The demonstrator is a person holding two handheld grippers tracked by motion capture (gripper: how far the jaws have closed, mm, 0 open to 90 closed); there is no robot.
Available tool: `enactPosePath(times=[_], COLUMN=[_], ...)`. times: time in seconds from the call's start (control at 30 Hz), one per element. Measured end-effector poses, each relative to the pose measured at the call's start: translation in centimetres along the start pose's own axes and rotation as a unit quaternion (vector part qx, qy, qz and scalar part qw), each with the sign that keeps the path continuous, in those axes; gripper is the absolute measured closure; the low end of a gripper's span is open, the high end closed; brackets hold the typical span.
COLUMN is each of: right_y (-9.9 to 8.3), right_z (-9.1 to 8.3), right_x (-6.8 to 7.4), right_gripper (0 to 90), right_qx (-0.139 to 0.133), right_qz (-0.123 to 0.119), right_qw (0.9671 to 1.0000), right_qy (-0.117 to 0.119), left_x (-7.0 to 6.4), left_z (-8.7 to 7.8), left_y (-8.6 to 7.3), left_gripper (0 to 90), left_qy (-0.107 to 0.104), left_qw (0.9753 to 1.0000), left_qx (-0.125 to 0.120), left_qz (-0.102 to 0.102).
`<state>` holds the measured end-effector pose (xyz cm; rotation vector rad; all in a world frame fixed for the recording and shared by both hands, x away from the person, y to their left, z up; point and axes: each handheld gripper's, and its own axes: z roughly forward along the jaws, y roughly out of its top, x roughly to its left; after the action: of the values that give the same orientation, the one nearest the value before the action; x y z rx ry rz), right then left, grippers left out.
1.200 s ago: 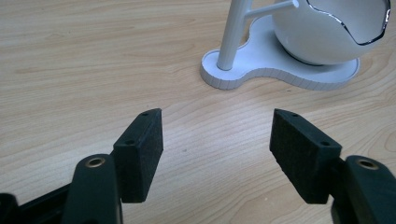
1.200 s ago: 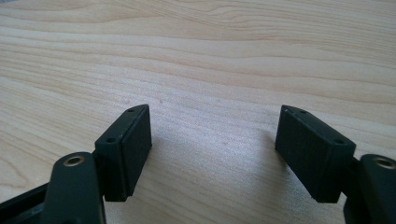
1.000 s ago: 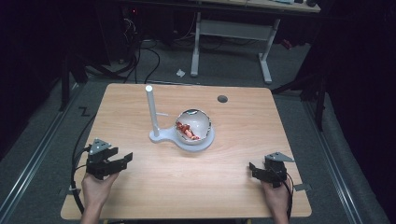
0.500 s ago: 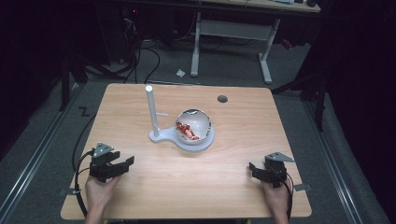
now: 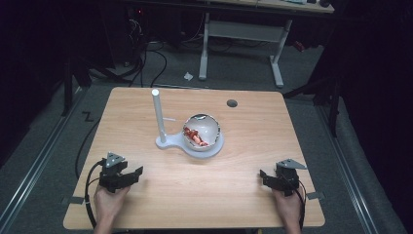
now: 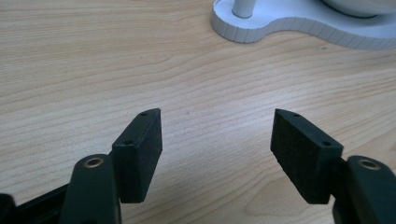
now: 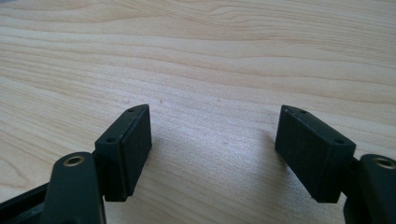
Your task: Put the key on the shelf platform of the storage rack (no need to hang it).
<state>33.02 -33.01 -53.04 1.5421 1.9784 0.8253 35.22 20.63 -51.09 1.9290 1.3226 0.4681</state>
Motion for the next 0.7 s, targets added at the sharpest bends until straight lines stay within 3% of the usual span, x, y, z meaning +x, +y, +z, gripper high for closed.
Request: enactPosePath(times=[0.43,0.5,0.7], right_y=[0.0,0.0,0.0], right_z=[0.0,0.0,0.0], right_x=[0.0,0.0,0.0], right_gripper=[27.3,27.3,27.3], right_qx=[0.000,0.000,0.000], right_qz=[0.001,0.000,0.001], right_qw=[1.0000,1.0000,1.0000], right_qy=[0.000,0.000,0.000], left_x=[-0.7,-0.6,-0.6], left_z=[2.0,2.0,2.1], left_y=[-1.4,-1.7,-1.7], left_gripper=[33.5,32.8,31.5], left_qy=[0.038,0.038,0.043], left_qw=[0.9988,0.9989,0.9987], left_qx=[0.012,0.001,0.001], left_qz=[0.028,0.029,0.027])
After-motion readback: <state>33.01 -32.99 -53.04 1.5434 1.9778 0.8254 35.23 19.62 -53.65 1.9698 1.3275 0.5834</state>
